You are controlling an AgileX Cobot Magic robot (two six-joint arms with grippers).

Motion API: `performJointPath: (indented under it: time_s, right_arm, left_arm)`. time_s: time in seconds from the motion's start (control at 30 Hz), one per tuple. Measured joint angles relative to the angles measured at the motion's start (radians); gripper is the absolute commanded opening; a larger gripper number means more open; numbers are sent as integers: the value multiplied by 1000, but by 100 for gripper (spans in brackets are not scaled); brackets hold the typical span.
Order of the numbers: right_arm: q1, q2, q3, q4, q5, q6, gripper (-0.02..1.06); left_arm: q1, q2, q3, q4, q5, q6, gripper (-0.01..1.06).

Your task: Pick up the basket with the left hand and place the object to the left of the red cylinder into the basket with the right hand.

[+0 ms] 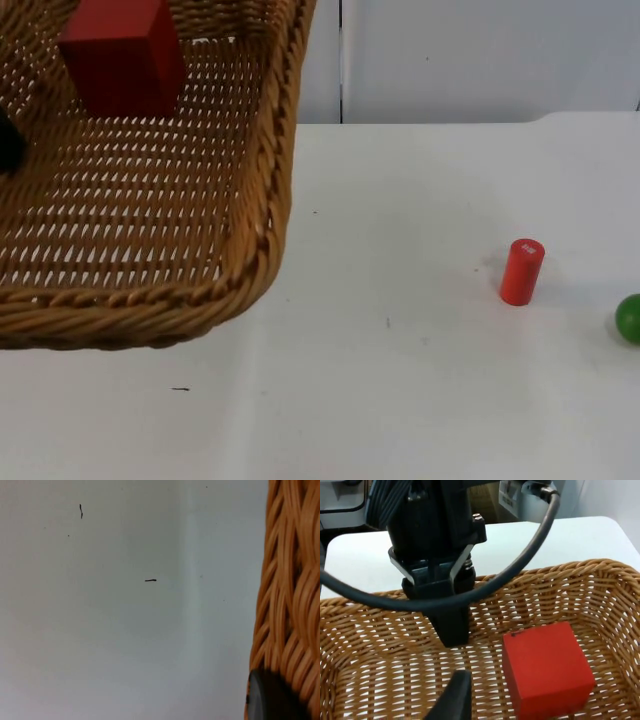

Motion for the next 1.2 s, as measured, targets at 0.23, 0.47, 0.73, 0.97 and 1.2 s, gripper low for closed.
performJointPath:
  time_s: [0.23, 0.47, 0.73, 0.97, 1.2]
  right_arm:
    - [0, -35, 170, -1, -90, 0, 95]
    - [0, -161, 347, -3, -208, -2, 95]
    - [0, -327, 500, -3, -253, -2, 95]
    - [0, -446, 603, -3, -294, 0, 95]
    - [0, -631, 727, -3, -333, 0, 95]
  left_arm:
    - [0, 0, 0, 11, 0, 0, 0]
    - [0, 36, 0, 14, 0, 6, 0]
    - [0, 59, 0, 14, -6, 21, 0]
    - [0, 80, 0, 14, -27, 41, 0]
    - [0, 160, 0, 14, -73, 78, 0]
